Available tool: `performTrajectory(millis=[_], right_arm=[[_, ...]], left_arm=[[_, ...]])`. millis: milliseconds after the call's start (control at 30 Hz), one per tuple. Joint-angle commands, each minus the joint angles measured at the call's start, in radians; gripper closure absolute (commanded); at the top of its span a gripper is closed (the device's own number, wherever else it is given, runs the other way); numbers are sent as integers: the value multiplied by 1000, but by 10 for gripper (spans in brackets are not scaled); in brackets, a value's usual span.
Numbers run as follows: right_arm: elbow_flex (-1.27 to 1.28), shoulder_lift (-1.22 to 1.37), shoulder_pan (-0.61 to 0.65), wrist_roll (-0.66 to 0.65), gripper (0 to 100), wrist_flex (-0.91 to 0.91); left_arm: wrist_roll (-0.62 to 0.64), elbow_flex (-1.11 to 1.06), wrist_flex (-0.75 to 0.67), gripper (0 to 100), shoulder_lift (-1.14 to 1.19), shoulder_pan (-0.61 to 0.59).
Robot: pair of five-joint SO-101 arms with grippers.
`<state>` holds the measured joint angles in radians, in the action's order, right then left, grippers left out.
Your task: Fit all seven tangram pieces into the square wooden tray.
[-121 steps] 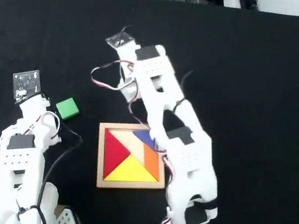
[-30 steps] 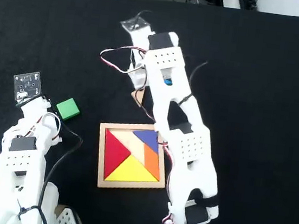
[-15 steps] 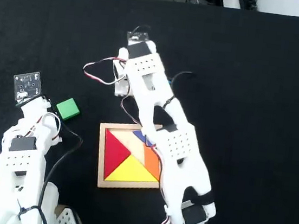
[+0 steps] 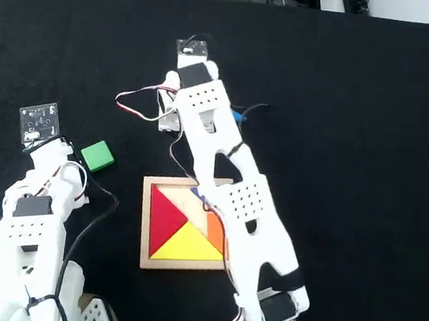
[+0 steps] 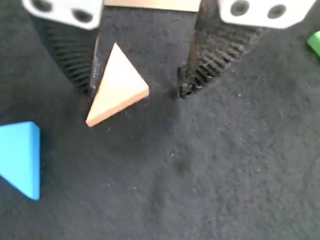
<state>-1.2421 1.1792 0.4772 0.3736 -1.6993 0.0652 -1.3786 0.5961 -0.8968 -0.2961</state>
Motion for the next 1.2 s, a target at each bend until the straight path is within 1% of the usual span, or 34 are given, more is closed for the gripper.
performTrajectory(millis=[0,133,200,433,867,1167], right_arm=[[-94,15,11,-21,779,3],[-142,31,2,-25,857,-32],[-162,33,0,-26,844,-58],[-160,36,8,-25,780,-63],[-154,38,52,-25,782,-66],[-8,31,43,-26,783,-66]], left_arm=[[-3,7,-17,967,-20,13],[-3,7,-17,967,-20,13],[-3,7,-17,967,-20,13],[-3,7,-17,967,-20,13],[-3,7,-17,967,-20,13],[-3,7,-17,967,-20,13]])
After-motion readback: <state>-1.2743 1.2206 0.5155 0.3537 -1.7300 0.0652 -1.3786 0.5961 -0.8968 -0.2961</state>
